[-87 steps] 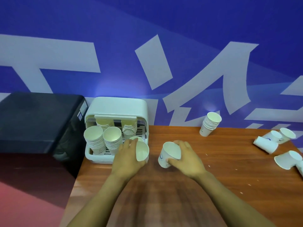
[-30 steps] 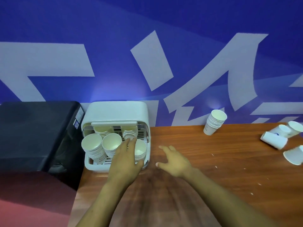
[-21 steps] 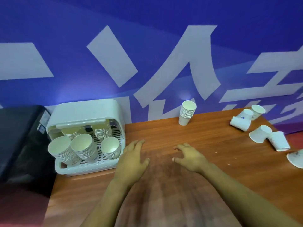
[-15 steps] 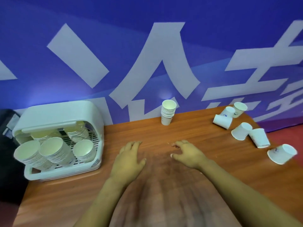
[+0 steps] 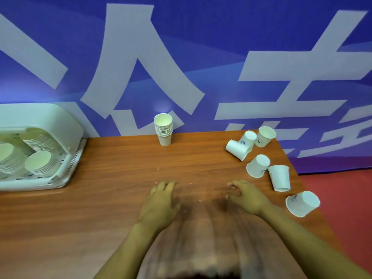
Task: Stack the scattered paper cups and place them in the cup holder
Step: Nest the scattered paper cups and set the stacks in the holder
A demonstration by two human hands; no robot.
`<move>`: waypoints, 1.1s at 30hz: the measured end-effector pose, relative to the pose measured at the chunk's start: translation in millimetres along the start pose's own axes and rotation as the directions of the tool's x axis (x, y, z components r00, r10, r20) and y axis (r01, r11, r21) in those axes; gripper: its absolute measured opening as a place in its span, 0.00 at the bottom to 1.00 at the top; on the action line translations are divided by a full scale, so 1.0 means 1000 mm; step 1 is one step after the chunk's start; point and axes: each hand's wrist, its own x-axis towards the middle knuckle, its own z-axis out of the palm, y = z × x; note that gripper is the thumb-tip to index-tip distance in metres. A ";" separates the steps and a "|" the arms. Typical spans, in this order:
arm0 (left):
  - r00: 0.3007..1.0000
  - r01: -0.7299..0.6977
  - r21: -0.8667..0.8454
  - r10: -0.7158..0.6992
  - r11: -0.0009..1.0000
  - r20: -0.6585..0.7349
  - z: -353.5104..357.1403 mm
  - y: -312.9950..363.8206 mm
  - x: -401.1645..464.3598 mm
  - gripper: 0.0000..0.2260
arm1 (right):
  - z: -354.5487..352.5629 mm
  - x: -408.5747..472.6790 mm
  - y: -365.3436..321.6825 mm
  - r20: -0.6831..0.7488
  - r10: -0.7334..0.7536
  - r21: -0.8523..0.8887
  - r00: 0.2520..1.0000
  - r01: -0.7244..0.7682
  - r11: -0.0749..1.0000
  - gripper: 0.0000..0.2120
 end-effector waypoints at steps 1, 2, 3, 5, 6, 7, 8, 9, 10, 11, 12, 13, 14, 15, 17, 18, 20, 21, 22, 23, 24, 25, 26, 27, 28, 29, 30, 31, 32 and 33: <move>1.000 0.009 0.005 -0.009 1.000 -0.002 0.003 0.004 0.002 0.30 | -0.003 0.001 0.005 -0.002 0.002 0.007 1.000 -0.002 1.000 0.21; 1.000 0.008 0.009 -0.008 1.000 -0.003 0.005 0.008 0.005 0.30 | -0.004 0.001 0.008 -0.011 0.000 0.014 1.000 0.000 1.000 0.21; 1.000 0.000 0.011 0.000 1.000 0.001 0.007 0.013 0.010 0.30 | -0.006 0.001 0.011 -0.020 0.003 0.021 1.000 -0.003 1.000 0.21; 1.000 -0.028 0.009 0.028 1.000 0.015 0.011 0.024 0.022 0.31 | -0.008 -0.001 0.016 -0.036 0.018 0.025 0.999 -0.017 1.000 0.21; 0.999 -0.043 -0.007 0.043 0.999 0.020 0.015 0.032 0.027 0.30 | -0.009 -0.003 0.020 -0.044 0.017 0.017 0.999 -0.016 1.000 0.20; 0.998 -0.062 -0.027 0.063 0.998 0.026 0.022 0.039 0.031 0.30 | -0.011 -0.005 0.026 -0.053 0.013 0.007 0.998 -0.013 1.000 0.18; 0.995 -0.088 -0.039 0.089 0.995 0.037 0.029 0.048 0.035 0.30 | -0.014 -0.007 0.035 -0.067 0.010 0.000 0.998 -0.010 1.000 0.17; 0.992 -0.108 -0.040 0.110 0.993 0.059 0.037 0.058 0.038 0.29 | -0.019 -0.009 0.044 -0.081 0.011 0.000 0.997 -0.011 1.000 0.17; 0.989 -0.124 -0.027 0.126 0.992 0.080 0.045 0.068 0.039 0.29 | -0.023 -0.011 0.055 -0.096 0.018 0.002 0.995 -0.017 1.000 0.18; 0.986 -0.130 -0.012 0.130 0.991 0.100 0.054 0.079 0.039 0.29 | -0.028 -0.013 0.067 -0.112 0.032 0.000 0.993 -0.032 0.999 0.19; 0.984 -0.133 -0.001 0.132 0.991 0.116 0.062 0.091 0.037 0.29 | -0.034 -0.017 0.080 -0.132 0.051 -0.004 0.990 -0.052 0.999 0.20; 0.982 -0.137 0.006 0.135 0.991 0.129 0.069 0.103 0.036 0.28 | -0.040 -0.020 0.093 -0.155 0.067 -0.007 0.986 -0.069 0.998 0.21; 0.980 -0.143 0.015 0.139 0.990 0.141 0.076 0.115 0.036 0.29 | -0.045 -0.021 0.107 -0.179 0.077 -0.006 0.981 -0.079 0.997 0.22; 0.978 -0.144 0.020 0.139 0.989 0.153 0.082 0.128 0.039 0.29 | -0.051 -0.021 0.122 -0.192 0.090 -0.006 0.977 -0.092 0.996 0.23; 0.978 -0.126 0.000 0.124 0.992 0.166 0.094 0.152 0.050 0.29 | -0.062 -0.017 0.151 -0.194 0.119 -0.046 0.974 -0.131 0.990 0.26; 0.979 -0.111 -0.021 0.113 0.994 0.168 0.100 0.166 0.058 0.29 | -0.068 -0.014 0.164 -0.186 0.126 -0.090 0.974 -0.145 0.985 0.27; 0.982 -0.080 -0.063 0.090 0.995 0.164 0.115 0.199 0.074 0.28 | -0.077 -0.006 0.188 -0.160 0.102 -0.205 0.982 -0.134 0.970 0.28; 0.984 -0.080 -0.067 0.090 0.995 0.156 0.123 0.216 0.081 0.28 | -0.080 -0.003 0.198 -0.150 0.078 -0.255 0.985 -0.115 0.960 0.28; 0.983 -0.088 -0.066 0.097 0.994 0.155 0.133 0.235 0.088 0.28 | -0.083 -0.001 0.208 -0.132 0.054 -0.291 0.990 -0.091 0.952 0.28; 0.981 -0.096 -0.068 0.106 0.993 0.160 0.143 0.253 0.095 0.29 | -0.085 0.000 0.217 -0.102 0.034 -0.311 0.994 -0.064 0.948 0.28; 0.979 -0.101 -0.071 0.112 0.992 0.169 0.154 0.270 0.102 0.31 | -0.086 0.000 0.227 -0.064 0.021 -0.317 0.998 -0.040 0.947 0.28; 0.979 -0.100 -0.071 0.111 0.992 0.173 0.164 0.286 0.111 0.32 | -0.086 0.001 0.236 -0.022 0.011 -0.314 1.000 -0.018 0.949 0.28; 0.980 -0.092 -0.067 0.102 0.994 0.169 0.173 0.299 0.119 0.34 | -0.086 0.001 0.244 0.014 -0.002 -0.305 1.000 0.006 0.952 0.29; 0.984 -0.081 -0.060 0.089 0.995 0.156 0.182 0.309 0.128 0.35 | -0.086 0.001 0.252 0.044 -0.016 -0.300 0.999 0.028 0.954 0.29; 0.988 -0.065 -0.058 0.072 0.996 0.137 0.189 0.318 0.137 0.36 | -0.086 0.002 0.259 0.067 -0.030 -0.308 0.997 0.050 0.950 0.29; 0.991 -0.045 -0.059 0.052 0.997 0.127 0.196 0.324 0.145 0.37 | -0.086 0.002 0.265 0.086 -0.046 -0.323 0.995 0.071 0.944 0.30; 0.991 -0.027 -0.050 0.033 0.998 0.127 0.202 0.329 0.153 0.37 | -0.085 0.002 0.271 0.097 -0.064 -0.332 0.993 0.093 0.939 0.30; 0.992 -0.013 -0.025 0.017 1.000 0.129 0.208 0.332 0.159 0.37 | -0.084 0.003 0.276 0.101 -0.080 -0.326 0.992 0.109 0.939 0.30; 0.992 -0.003 0.009 0.002 1.000 0.125 0.214 0.335 0.165 0.37 | -0.083 0.003 0.281 0.100 -0.090 -0.313 0.991 0.117 0.942 0.31; 0.993 0.007 0.043 -0.012 0.999 0.115 0.220 0.336 0.169 0.36 | -0.082 0.003 0.285 0.096 -0.095 -0.297 0.991 0.119 0.947 0.31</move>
